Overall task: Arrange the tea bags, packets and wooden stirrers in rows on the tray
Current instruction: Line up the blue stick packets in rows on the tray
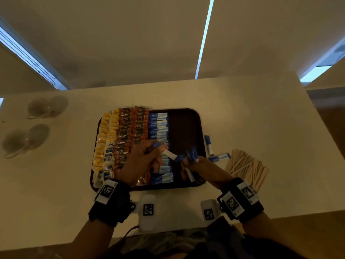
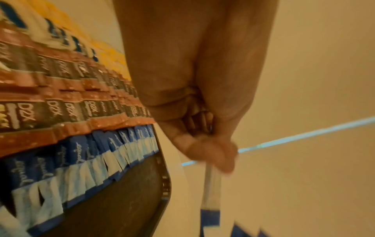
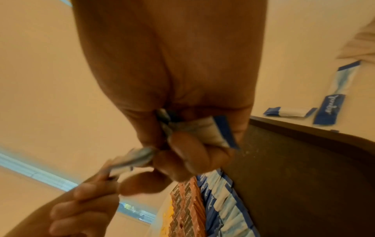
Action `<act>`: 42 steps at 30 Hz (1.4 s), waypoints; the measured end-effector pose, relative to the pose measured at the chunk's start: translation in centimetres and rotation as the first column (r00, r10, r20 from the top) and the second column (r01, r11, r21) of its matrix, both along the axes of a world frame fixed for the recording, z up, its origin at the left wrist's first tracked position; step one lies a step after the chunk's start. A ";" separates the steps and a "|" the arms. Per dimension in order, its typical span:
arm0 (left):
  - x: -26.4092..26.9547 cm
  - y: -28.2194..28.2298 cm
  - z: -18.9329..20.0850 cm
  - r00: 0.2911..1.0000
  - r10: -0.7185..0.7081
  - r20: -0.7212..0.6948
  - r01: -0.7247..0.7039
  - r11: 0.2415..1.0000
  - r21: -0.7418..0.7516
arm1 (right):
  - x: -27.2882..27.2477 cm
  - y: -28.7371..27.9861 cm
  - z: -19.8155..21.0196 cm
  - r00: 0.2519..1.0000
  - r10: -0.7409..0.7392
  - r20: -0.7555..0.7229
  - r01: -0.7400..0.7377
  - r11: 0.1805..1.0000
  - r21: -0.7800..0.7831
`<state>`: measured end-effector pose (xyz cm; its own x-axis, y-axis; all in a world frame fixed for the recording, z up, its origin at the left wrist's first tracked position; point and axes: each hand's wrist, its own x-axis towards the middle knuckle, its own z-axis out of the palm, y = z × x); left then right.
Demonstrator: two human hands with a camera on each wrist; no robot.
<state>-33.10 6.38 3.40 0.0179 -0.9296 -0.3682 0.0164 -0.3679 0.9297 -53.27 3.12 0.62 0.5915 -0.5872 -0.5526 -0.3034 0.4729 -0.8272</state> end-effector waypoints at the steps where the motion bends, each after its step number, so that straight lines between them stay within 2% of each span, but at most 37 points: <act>1: 0.6 0.2 0.0 0.998 0.033 -0.054 -0.032 0.999 0.028 | -0.2 0.0 -0.2 0.998 -0.066 0.018 0.066 0.998 0.005; 3: 1.7 0.6 -0.2 0.993 0.045 -0.107 -0.039 0.998 0.056 | -0.7 0.0 -0.7 0.981 -0.192 0.020 0.192 0.981 0.023; 5: 2.4 0.9 -0.6 0.998 0.001 -0.068 0.002 0.998 0.055 | -0.7 -0.2 -1.1 0.972 -0.235 -0.022 0.235 0.972 0.021; 12: 2.6 1.2 -2.6 0.976 -0.191 0.101 0.193 0.981 -0.001 | 2.4 0.1 -1.1 0.981 -0.140 -0.137 0.140 0.990 -0.009; 16: 2.9 1.1 -3.4 0.945 -0.251 0.208 0.263 0.964 -0.031 | 3.3 0.2 -1.9 0.969 -0.183 -0.166 0.175 0.983 -0.062; 19: 3.4 1.1 -4.2 0.946 -0.207 0.248 0.215 0.977 -0.005 | 3.5 0.4 -2.6 0.960 -0.173 -0.220 0.122 0.967 -0.224; 22: 4.2 1.2 -5.0 0.950 -0.212 0.229 0.208 0.977 0.043 | 3.6 0.6 -3.3 0.957 -0.175 -0.232 0.102 0.949 -0.298; 25: 5.0 1.3 -5.8 0.942 -0.231 0.242 0.218 0.973 0.076 | 3.7 0.5 -4.0 0.953 -0.164 -0.256 0.079 0.947 -0.312; 29: 5.1 1.0 -6.6 0.842 -0.283 0.460 0.272 0.958 0.094 | 3.7 0.2 -5.3 0.911 -0.114 -0.397 -0.031 0.940 -0.341; 31: 5.5 1.0 -7.0 0.821 -0.229 0.523 0.225 0.972 0.072 | 3.9 0.1 -6.1 0.864 -0.056 -0.501 -0.130 0.935 -0.329; 34: 6.8 1.3 -7.1 0.841 -0.147 0.520 0.142 0.989 0.049 | 4.4 -0.1 -7.2 0.813 0.017 -0.582 -0.205 0.944 -0.258; 38: 8.5 2.2 -6.9 0.860 -0.101 0.499 0.090 0.995 0.046 | 4.9 0.1 -8.2 0.793 -0.005 -0.610 -0.132 0.975 -0.180; 42: 9.6 3.0 -7.4 0.851 -0.079 0.519 0.058 0.997 0.058 | 5.1 0.7 -8.8 0.801 -0.046 -0.597 -0.021 0.994 -0.106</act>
